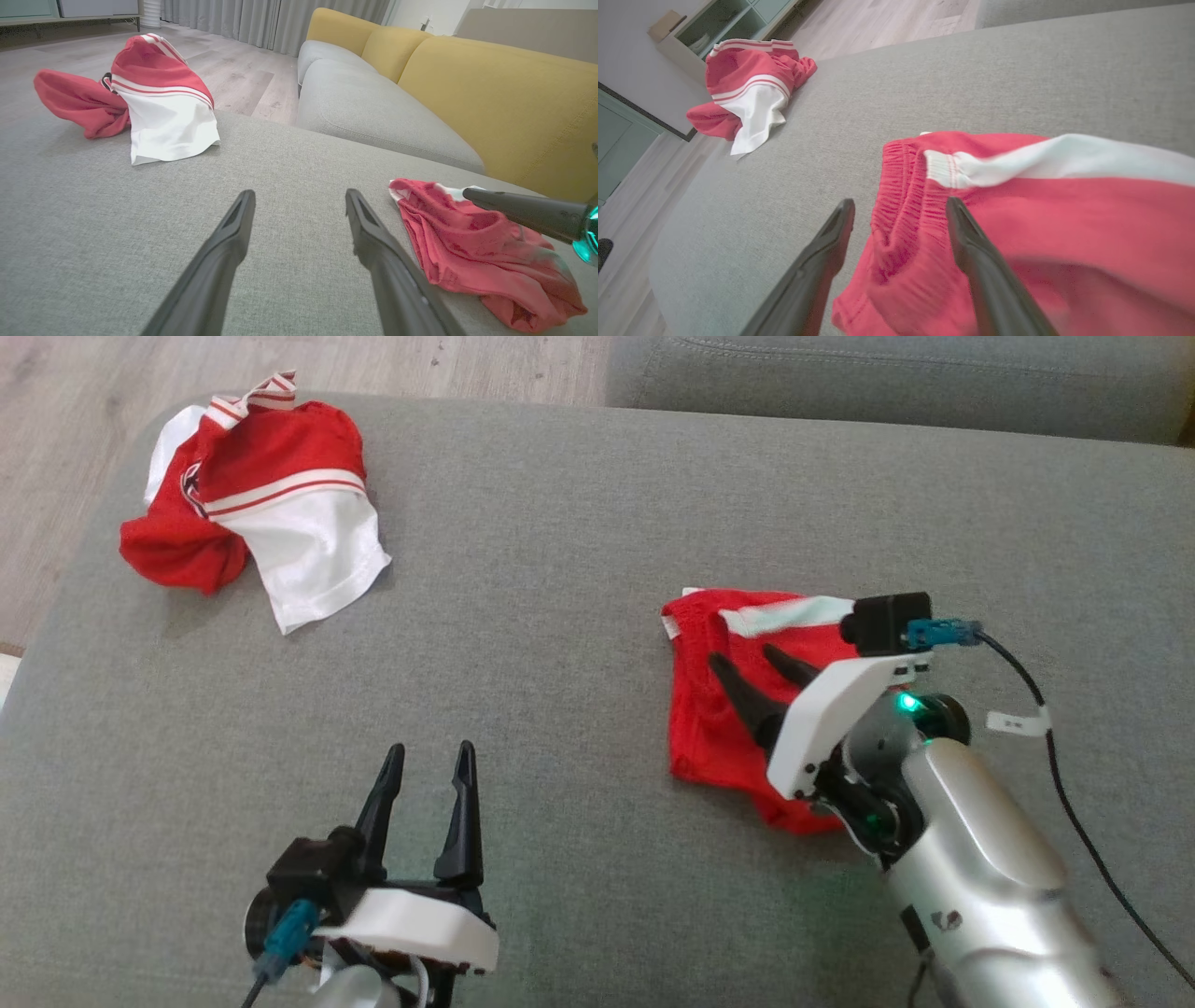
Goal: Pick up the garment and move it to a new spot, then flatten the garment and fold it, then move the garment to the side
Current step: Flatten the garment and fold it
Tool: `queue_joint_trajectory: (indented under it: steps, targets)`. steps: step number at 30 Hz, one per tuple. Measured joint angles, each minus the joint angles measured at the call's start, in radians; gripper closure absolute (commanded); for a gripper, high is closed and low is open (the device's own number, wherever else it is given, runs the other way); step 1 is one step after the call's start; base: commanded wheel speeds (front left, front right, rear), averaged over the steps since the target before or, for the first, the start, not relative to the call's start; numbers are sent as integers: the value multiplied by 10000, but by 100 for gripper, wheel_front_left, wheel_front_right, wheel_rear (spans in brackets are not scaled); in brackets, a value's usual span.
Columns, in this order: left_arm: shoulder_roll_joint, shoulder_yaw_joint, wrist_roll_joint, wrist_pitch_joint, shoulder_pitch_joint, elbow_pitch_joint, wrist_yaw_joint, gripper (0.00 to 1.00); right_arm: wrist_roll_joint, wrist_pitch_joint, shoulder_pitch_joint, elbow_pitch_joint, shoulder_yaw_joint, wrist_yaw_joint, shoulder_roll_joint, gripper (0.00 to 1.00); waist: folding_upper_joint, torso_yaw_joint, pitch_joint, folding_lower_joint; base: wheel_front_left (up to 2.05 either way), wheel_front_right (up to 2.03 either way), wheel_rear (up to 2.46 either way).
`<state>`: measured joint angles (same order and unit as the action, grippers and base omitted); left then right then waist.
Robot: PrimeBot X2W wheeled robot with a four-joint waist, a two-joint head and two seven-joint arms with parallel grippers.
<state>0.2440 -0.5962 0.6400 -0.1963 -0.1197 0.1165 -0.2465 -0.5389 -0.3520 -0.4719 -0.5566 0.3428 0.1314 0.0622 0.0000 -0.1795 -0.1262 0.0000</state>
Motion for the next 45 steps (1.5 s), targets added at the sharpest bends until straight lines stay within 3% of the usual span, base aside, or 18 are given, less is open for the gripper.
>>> queue_joint_trajectory:
  steps: [9,18,30,45]
  targets:
    - [4,2,29,-73,-1,46,-2,0,-272,1089,-214,-102,725,0,0,0,0,249,89,0,0,0,0]
    - [29,15,31,-107,0,77,-2,0,2282,2930,8,320,-499,0,0,0,0,570,567,0,0,0,0]
    - [203,174,31,-380,728,487,-105,0,3841,4481,3858,2169,-2855,0,-61,0,0,820,1428,-2,0,0,0]
    - [410,407,29,-445,1707,639,-263,0,4069,4707,5486,3168,-3049,0,-165,0,0,1016,1741,-1,0,0,0]
